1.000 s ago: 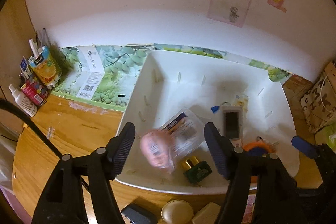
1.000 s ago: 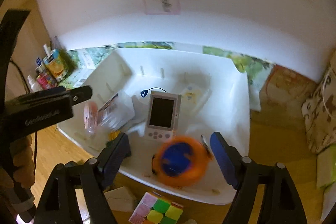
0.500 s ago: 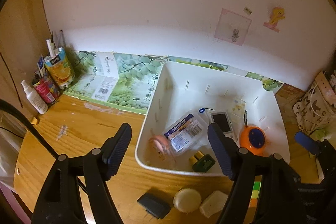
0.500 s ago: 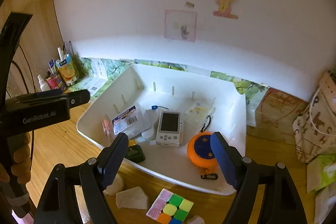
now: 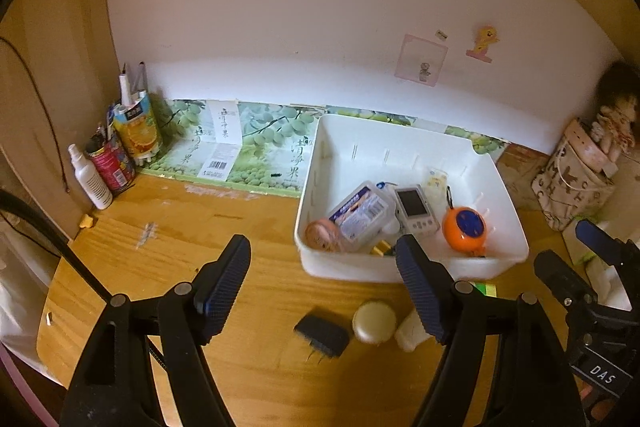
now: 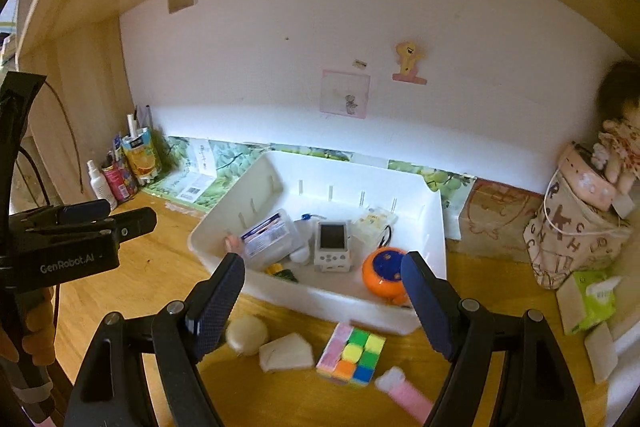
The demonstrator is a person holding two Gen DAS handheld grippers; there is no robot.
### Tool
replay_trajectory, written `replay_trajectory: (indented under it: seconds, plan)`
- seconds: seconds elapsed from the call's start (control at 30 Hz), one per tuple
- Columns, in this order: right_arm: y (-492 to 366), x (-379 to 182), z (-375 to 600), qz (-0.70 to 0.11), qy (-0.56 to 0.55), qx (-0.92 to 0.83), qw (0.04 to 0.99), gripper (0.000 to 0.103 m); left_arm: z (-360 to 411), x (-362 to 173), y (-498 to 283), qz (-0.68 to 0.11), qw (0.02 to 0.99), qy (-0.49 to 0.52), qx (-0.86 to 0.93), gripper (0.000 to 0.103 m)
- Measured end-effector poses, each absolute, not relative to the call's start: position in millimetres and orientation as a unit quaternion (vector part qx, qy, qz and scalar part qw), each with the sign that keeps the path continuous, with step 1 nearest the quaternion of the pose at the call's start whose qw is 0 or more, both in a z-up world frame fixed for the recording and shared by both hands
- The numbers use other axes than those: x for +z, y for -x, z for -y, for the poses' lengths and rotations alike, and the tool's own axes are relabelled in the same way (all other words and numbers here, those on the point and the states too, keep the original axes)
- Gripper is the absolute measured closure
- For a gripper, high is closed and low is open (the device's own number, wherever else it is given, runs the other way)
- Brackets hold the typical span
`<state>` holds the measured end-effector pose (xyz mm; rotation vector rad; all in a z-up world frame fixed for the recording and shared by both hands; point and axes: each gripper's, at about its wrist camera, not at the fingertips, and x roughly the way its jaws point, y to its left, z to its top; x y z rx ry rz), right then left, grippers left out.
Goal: Organize rigid objects
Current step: 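Withdraw both grippers from the bin back over the table, then grasp the Rubik's cube with the left gripper while the right gripper grasps the pink hair roller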
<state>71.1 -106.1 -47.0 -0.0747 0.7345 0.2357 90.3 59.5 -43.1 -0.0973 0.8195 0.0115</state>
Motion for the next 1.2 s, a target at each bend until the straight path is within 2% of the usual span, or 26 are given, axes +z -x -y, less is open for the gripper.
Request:
replay_trajectory:
  seconds: [0.63,1.2]
  plan:
    - [33,-82,68,-0.386,0.05,0.127,0.912,0.022,-81,-87,-17,-0.474,0.878,0.063,-0.037,0.025]
    - [51,-129,115,-0.413,0.141,0.15,0.887,0.022,-18,-131,-32,-0.551,0.832,0.049,-0.037,0.025]
